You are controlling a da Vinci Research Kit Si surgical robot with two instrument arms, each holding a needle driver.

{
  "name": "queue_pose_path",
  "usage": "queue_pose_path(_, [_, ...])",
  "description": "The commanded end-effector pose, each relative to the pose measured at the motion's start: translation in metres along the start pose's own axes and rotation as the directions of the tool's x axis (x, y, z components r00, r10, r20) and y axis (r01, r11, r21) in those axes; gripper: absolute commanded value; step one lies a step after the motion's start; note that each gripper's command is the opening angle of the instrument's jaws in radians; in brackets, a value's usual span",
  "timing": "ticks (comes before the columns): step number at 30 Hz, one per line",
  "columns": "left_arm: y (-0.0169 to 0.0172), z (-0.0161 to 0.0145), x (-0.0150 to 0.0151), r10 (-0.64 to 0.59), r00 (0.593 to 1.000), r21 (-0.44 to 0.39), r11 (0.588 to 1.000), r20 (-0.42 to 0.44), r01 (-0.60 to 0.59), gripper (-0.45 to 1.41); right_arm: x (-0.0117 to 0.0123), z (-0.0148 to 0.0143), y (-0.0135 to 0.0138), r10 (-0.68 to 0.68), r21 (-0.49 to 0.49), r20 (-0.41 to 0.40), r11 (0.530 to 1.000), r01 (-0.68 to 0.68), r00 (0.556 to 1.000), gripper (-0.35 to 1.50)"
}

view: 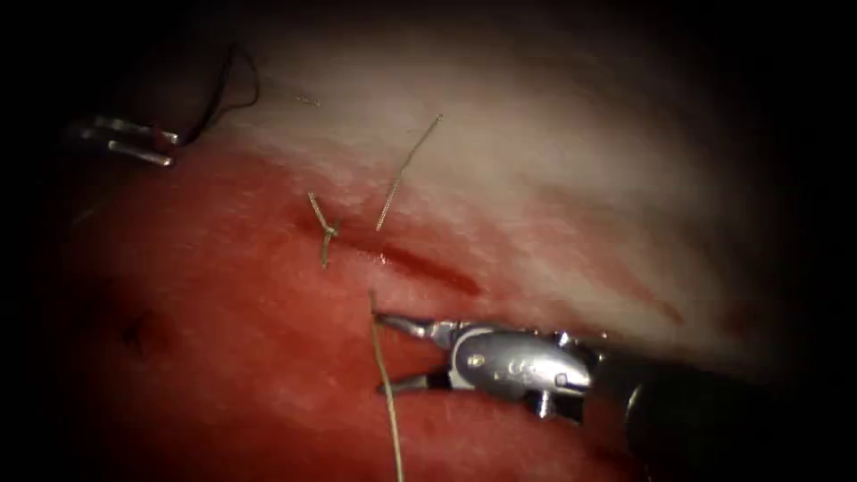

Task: Wound Closure

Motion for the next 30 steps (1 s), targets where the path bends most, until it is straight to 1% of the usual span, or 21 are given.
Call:
queue_pose_path(1, [-0.0003, 0.0005, -0.0006, 0.001, 1.0, -0.002, 1.0, -0.001, -0.001, -0.45, -0.0004, 0.0006, 0.0013, -0.019, -0.009, 0.023, 1.0, 0.019, 1.0, 1.23])
queue_pose_path(5, [-0.0003, 0.0004, -0.0006, 0.001, 1.0, -0.002, 1.0, -0.002, -0.001, -0.45, -0.0011, 0.0001, 0.0032, -0.01, -0.032, 0.06, 0.999, 0.012, 0.998, 1.25])
queue_pose_path(8, [-0.0003, 0.0004, -0.0006, 0.001, 1.0, -0.002, 1.0, -0.002, -0.001, -0.45, -0.0018, 0.0, 0.0044, -0.007, -0.05, 0.07, 0.999, 0.011, 0.997, 1.2])
queue_pose_path(10, [-0.0003, 0.0004, -0.0006, 0.002, 1.0, -0.002, 1.0, -0.002, -0.002, -0.45, -0.0023, 0.0001, 0.0052, 0.063, -0.074, 0.069, 0.996, -0.058, 0.996, 1.13])
queue_pose_path(12, [-0.0003, 0.0004, -0.0006, 0.002, 1.0, -0.002, 1.0, -0.002, -0.002, -0.45, -0.0026, 0.0002, 0.0059, 0.168, -0.104, 0.042, 0.981, -0.163, 0.985, 1.03])
queue_pose_path(15, [-0.0004, 0.0005, -0.0006, -0.004, 1.0, -0.002, 1.0, -0.002, 0.004, -0.45, -0.0032, 0.0004, 0.0068, 0.359, -0.14, -0.056, 0.921, -0.364, 0.932, 0.76])
queue_pose_path(16, [-0.0004, 0.0005, -0.0006, -0.004, 1.0, -0.002, 1.0, -0.002, 0.004, -0.45, -0.0035, 0.0006, 0.0071, 0.421, -0.15, -0.098, 0.889, -0.432, 0.902, 0.68])
queue_pose_path(19, [-0.0006, 0.0004, -0.0009, -0.003, 1.0, -0.003, 1.0, -0.003, 0.003, -0.45, -0.0038, 0.0011, 0.008, 0.555, -0.123, -0.15, 0.811, -0.572, 0.818, 0.66])
queue_pose_path(20, [-0.0007, 0.0004, -0.0009, -0.003, 1.0, -0.004, 1.0, -0.004, 0.003, -0.45, -0.004, 0.0014, 0.0084, 0.598, -0.119, -0.152, 0.779, -0.616, 0.787, 0.66])
queue_pose_path(22, [-0.0011, 0.0003, -0.0011, -0.003, 1.0, -0.005, 1.0, -0.005, 0.003, -0.45, -0.0043, 0.002, 0.0091, 0.653, -0.115, -0.154, 0.733, -0.67, 0.741, 0.69])
queue_pose_path(25, [-0.0019, 0.0003, -0.0013, -0.01, 1.0, 0.011, 1.0, -0.028, 0.01, -0.45, -0.0048, 0.0026, 0.0101, 0.687, -0.119, -0.162, 0.699, -0.706, 0.708, 0.71])
queue_pose_path(30, [-0.0027, -0.0001, -0.0028, 0.0, 0.999, 0.004, 1.0, -0.035, 0.0, -0.45, -0.0056, 0.0032, 0.0114, 0.753, -0.121, -0.18, 0.622, -0.774, 0.633, 0.74])
